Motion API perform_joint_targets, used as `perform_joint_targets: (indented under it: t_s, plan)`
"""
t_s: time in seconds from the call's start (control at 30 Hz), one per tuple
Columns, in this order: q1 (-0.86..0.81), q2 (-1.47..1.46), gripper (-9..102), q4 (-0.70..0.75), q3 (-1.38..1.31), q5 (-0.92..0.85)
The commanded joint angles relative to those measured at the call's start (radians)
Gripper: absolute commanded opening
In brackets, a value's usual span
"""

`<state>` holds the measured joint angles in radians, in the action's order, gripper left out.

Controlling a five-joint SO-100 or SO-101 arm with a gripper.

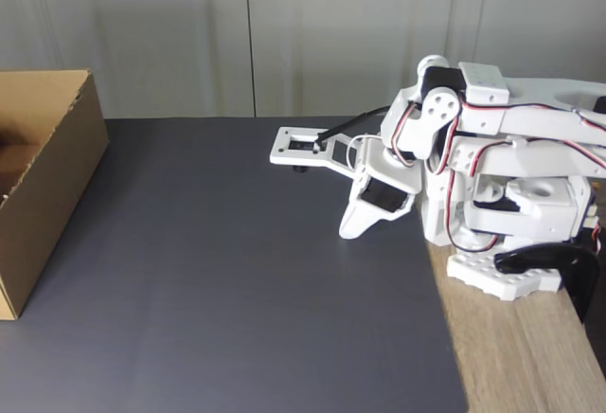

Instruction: Grasp a ball and put it in the box.

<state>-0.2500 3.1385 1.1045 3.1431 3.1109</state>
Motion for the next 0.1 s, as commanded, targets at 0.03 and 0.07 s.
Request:
perform_joint_targets:
  t_s: [0.03, 0.07]
  plan:
    - [0.008, -0.008, 1, 0.018, 0.005, -0.002]
    - [0.008, -0.008, 1, 0.018, 0.005, -0.002]
